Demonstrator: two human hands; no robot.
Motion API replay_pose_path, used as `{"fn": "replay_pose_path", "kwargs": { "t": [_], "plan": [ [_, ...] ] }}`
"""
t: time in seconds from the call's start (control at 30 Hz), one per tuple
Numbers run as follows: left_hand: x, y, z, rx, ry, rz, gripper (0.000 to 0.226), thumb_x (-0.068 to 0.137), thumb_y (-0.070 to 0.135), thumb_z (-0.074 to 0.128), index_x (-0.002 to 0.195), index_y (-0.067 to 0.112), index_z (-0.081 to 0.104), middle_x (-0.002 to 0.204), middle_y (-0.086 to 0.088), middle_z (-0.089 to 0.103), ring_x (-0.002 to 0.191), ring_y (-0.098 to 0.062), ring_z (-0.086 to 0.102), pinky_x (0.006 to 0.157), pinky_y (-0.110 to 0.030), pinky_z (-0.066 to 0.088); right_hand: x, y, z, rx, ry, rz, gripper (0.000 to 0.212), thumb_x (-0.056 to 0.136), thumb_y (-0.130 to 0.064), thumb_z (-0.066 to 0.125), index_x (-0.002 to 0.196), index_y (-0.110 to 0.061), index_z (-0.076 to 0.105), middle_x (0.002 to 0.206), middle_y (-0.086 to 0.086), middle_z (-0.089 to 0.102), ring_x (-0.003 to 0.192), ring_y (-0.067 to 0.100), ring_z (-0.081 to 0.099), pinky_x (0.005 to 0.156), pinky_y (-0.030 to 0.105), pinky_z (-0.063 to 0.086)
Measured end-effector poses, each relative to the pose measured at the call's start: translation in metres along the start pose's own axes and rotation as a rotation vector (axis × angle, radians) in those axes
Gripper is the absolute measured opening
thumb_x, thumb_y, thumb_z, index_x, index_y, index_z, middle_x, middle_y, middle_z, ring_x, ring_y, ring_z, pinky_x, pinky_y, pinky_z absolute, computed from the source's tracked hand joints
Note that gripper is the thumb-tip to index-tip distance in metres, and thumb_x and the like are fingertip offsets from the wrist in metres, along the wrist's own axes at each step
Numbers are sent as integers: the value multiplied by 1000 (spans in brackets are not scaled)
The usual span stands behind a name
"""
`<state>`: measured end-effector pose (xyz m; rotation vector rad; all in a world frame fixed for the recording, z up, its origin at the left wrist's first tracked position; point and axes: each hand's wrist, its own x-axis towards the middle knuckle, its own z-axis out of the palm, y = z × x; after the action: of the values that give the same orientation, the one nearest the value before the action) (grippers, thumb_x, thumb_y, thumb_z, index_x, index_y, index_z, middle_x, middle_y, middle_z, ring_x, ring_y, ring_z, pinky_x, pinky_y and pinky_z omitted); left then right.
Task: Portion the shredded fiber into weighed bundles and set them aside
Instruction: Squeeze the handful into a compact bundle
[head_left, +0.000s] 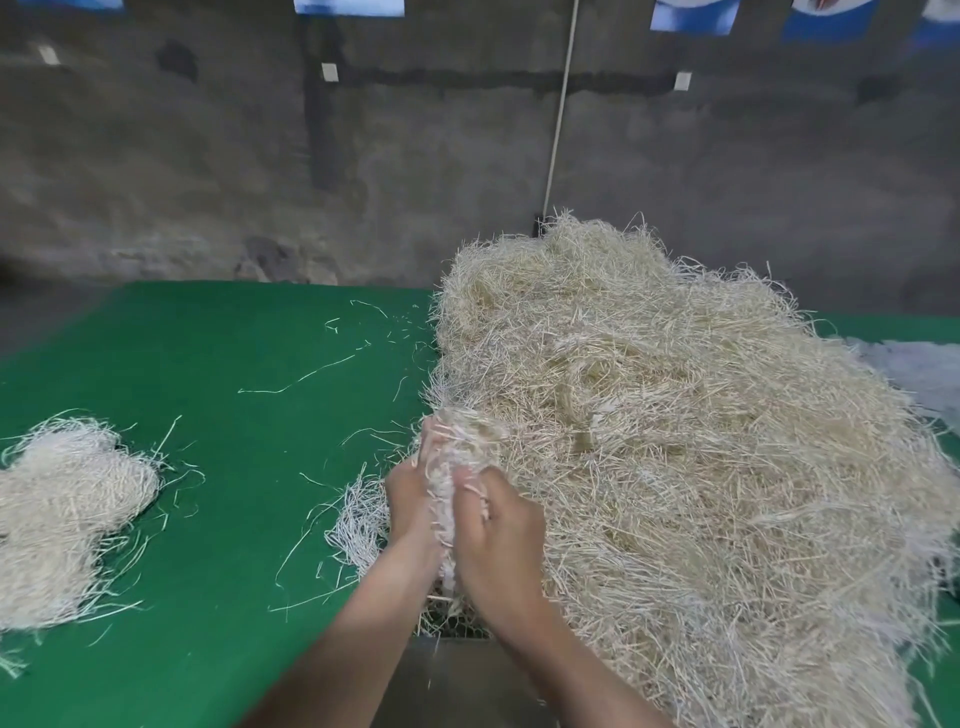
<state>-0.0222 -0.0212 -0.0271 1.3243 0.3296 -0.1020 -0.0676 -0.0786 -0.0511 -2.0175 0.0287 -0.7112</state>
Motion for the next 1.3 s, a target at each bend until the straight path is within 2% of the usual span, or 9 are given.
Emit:
{"fn": "replay_pose_path", "kwargs": {
  "t": [0.17,0.37,0.53,0.67,0.8,1.0,1.1,1.2,1.3],
  "plan": [
    [-17,-8,8,249,-89,-52,71,88,64,38,132,10,47,70,2,47,51,-9,40,46,-22,38,38,20,-15,-4,67,290,29,99,-4,41,83,-14,64,58,-12,46,39,3,39,42,24,37],
    [-7,4,5,109,-113,-4,53,86,61,39,67,14,55,54,-4,46,34,-10,44,33,-16,33,3,7,2,-49,-28,90,33,97,-30,35,66,-37,47,56,-13,46,42,10,43,43,32,41],
    [1,10,-13,394,-137,57,73,75,72,41,112,11,56,82,1,62,76,-12,60,107,-49,33,21,33,-45,339,-38,282,20,89,-12,59,71,-16,52,69,-17,58,58,-2,51,62,24,47],
    [0,18,-7,574,-279,230,81,74,74,37,104,3,61,35,11,32,34,-2,31,60,-23,42,34,26,-53,481,-226,221,63,76,-69,49,134,-56,30,143,-27,30,123,-7,36,92,25,42],
    [-5,31,-3,288,-349,59,84,78,79,15,128,22,52,136,-13,50,127,-26,46,108,-42,27,33,8,-37,181,-286,245,44,82,-63,53,121,-68,32,137,-29,32,108,-5,42,91,24,39],
    [-25,1,-11,-128,-417,-199,90,66,80,48,143,37,33,149,-3,35,137,-33,34,107,-62,26,45,14,-32,325,78,360,34,97,-48,38,129,-40,30,131,-25,33,117,-2,32,99,23,29],
    [-13,-3,-1,-134,-164,-178,83,69,75,55,118,8,56,112,-15,65,105,-25,63,92,-38,50,-1,9,0,123,-55,229,36,90,-63,29,99,-33,48,96,-13,56,91,7,54,78,27,46],
    [0,-3,-5,55,106,59,51,84,61,48,74,11,43,52,0,37,43,-10,37,47,-23,37,-18,11,10,101,-99,200,46,83,-66,26,84,-25,49,70,-7,52,65,5,45,64,26,39],
    [-4,-12,-8,199,-38,66,68,85,65,40,107,2,53,70,-3,61,61,-8,58,57,-22,48,-2,16,1,108,-125,250,36,97,-40,36,91,-9,53,83,4,50,80,14,45,77,34,39]
  ]
}}
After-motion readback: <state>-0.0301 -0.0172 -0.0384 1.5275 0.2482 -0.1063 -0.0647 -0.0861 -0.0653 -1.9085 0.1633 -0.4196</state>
